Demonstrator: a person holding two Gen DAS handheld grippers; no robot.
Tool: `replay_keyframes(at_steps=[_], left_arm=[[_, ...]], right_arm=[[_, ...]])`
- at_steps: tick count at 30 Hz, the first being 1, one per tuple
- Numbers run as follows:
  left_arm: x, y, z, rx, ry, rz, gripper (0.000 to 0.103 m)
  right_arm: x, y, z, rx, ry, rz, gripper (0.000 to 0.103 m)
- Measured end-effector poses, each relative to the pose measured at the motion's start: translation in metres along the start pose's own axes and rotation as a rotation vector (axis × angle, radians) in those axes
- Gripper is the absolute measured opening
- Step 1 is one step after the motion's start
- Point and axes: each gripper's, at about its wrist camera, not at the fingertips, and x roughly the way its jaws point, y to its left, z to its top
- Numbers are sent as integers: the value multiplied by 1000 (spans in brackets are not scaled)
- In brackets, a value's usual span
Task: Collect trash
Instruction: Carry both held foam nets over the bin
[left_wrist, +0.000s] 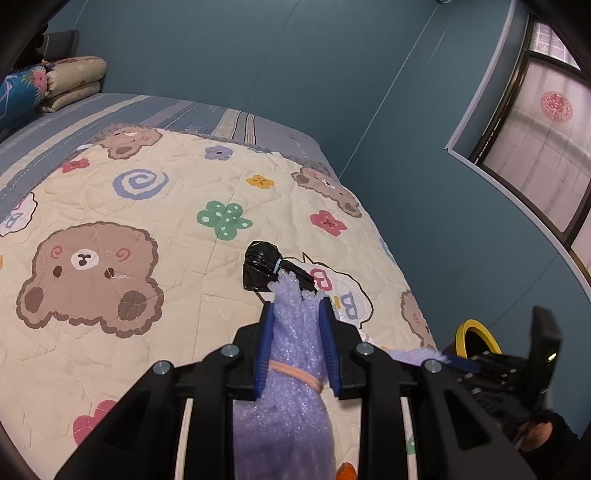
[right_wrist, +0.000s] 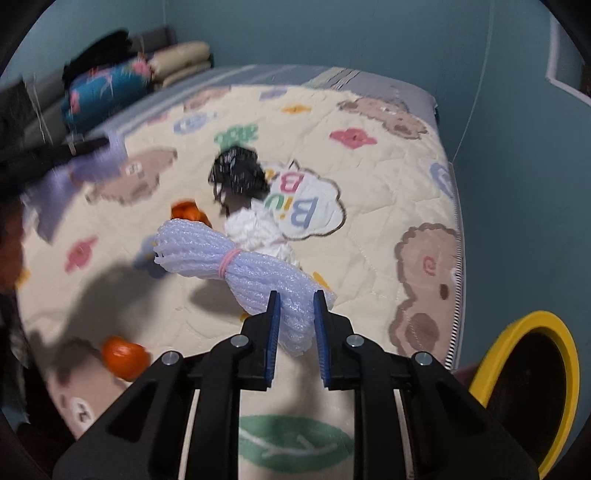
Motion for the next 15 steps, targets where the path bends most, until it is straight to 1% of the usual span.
replay_keyframes(at_steps=[3,7,12,15], left_arm=[[1,-9,-1,14,6,-2,23],[-1,-31,-1,45,4,-14,23],[-9,-79,3,112,-21,-50,23],[-12,-113,6,150,-34,-85,23]], right_arm=[[-26,-13,3,57,-40,29,17],[-63,-31,1,102,-105,20,17],[-107,-64,-8,193,-177,23,17],[-133,-83,-16,238,-227,9,17]])
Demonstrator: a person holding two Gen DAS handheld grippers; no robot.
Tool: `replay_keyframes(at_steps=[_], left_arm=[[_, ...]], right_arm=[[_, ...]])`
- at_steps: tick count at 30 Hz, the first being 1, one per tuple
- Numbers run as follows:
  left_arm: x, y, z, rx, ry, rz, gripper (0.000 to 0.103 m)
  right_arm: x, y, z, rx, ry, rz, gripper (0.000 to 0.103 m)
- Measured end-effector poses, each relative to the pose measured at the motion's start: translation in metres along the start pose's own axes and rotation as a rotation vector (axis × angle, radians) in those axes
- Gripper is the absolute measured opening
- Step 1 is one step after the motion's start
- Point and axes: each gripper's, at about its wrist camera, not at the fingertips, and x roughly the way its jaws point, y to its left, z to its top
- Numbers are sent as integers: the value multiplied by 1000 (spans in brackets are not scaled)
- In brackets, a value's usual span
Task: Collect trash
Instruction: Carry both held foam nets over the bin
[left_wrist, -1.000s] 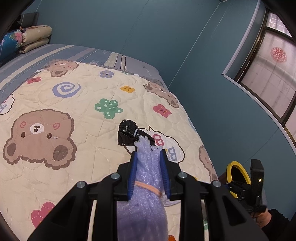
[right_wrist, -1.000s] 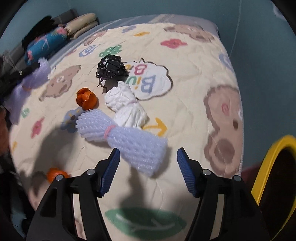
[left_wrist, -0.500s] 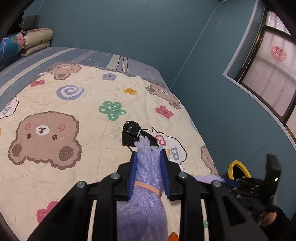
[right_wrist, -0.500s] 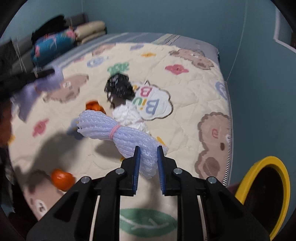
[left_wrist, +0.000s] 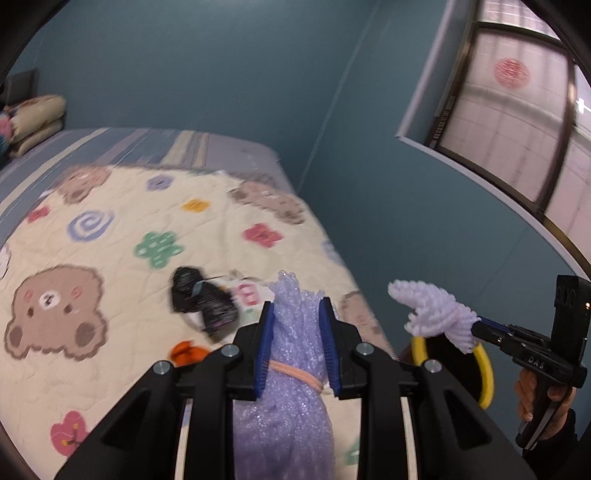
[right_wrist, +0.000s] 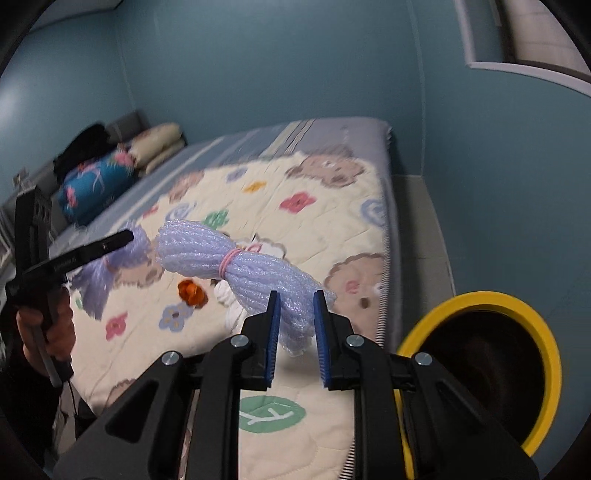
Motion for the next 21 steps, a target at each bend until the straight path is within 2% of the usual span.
replay_keyframes(at_steps=[11,21], left_arm=[[29,-121,9,130,27,-165,24],[84,-203,-10,203,104,-253,24]], right_arm=[[-62,-85,-8,165,-103,-126,17],[-95,-156,-42,309,-106,-244,18]])
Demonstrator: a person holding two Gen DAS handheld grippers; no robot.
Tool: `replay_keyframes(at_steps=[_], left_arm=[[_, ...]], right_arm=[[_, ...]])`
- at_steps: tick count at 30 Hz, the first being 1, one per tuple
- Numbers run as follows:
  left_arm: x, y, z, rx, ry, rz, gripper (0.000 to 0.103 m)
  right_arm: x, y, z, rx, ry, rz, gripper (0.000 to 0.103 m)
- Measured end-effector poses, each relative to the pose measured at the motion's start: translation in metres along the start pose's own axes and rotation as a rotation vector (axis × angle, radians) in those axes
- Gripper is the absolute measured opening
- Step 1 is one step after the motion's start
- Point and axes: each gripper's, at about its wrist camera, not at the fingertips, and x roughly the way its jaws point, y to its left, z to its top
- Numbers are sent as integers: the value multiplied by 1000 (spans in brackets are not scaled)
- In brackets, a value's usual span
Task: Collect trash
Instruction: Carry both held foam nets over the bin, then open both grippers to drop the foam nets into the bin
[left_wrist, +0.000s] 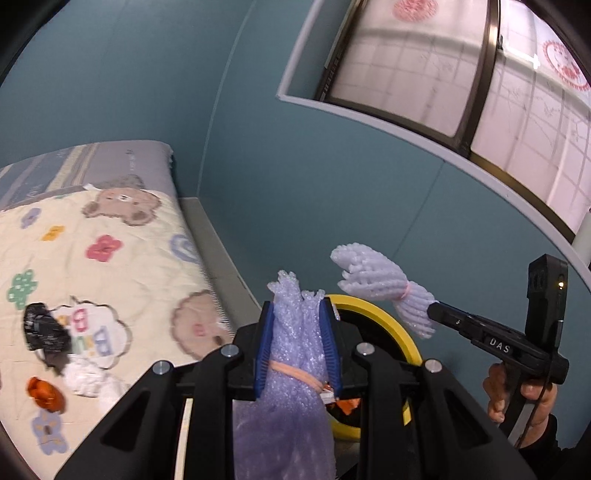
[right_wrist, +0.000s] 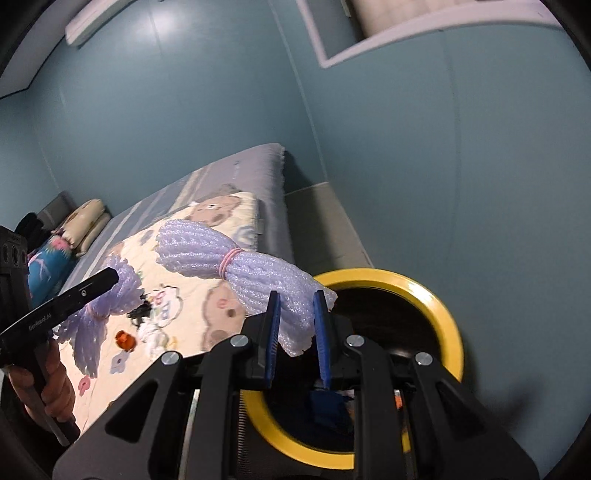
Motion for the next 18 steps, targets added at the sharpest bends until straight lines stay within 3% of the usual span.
replay_keyframes(at_steps=[11,18], left_arm=[[65,-39,-13,9,69,-68,24],[99,-47,-25,0,132,-46,24]], right_arm=[[11,-48,-17,80,34,-77,18],[26,-67,-31,110,64,-141,18]])
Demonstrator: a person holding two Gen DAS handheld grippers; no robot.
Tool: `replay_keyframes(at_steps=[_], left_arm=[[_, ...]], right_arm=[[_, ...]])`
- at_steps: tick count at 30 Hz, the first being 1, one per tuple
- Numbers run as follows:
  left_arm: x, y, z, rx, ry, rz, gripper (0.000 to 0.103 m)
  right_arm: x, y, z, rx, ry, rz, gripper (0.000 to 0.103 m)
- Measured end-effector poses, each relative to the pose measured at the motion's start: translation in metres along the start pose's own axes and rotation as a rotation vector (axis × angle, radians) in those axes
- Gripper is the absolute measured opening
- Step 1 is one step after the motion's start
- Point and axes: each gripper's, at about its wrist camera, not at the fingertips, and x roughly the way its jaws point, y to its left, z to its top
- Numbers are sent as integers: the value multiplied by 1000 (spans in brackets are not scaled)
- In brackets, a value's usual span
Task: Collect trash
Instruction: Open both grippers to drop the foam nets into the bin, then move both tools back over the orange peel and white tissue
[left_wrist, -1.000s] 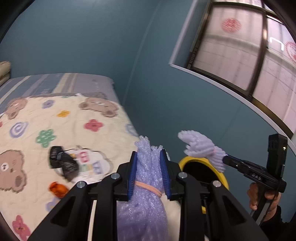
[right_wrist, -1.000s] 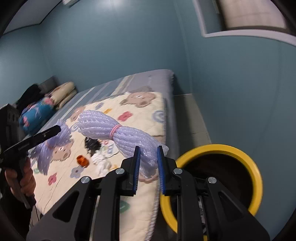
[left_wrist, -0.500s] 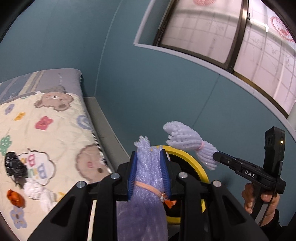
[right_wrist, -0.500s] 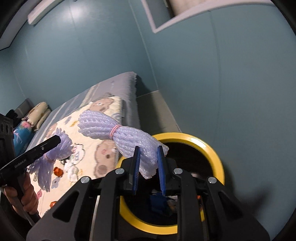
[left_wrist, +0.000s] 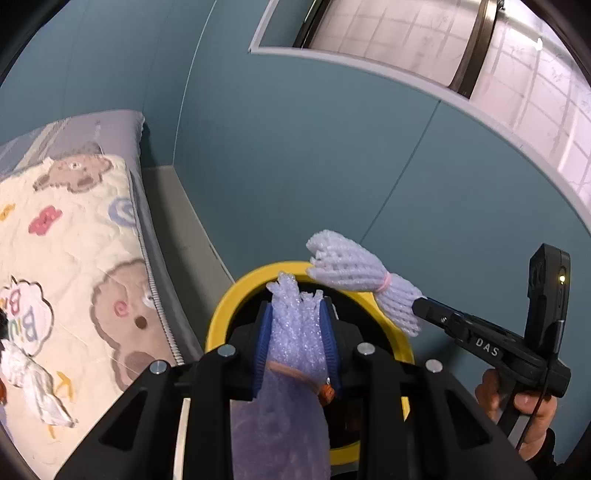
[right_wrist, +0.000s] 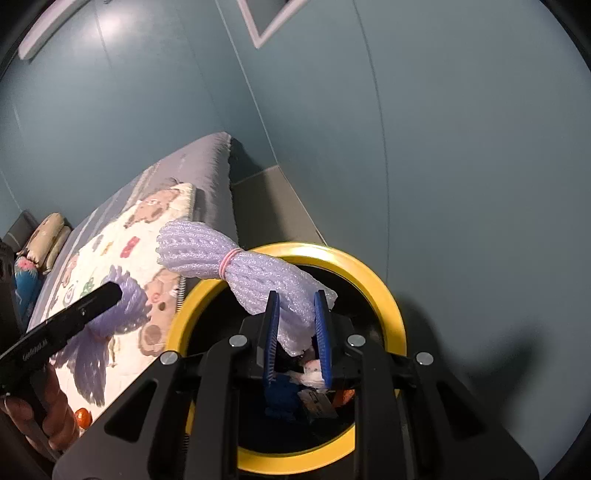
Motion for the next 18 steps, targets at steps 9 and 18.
replay_keyframes(at_steps=[9,18], left_arm=[[25,-5,-7,-23,36,-26,27],[6,2,-7,-73,11,-23,68]], right_arm=[[18,-21,-7,44,28,-32,24],[16,-12,5,50,3,-43,48]])
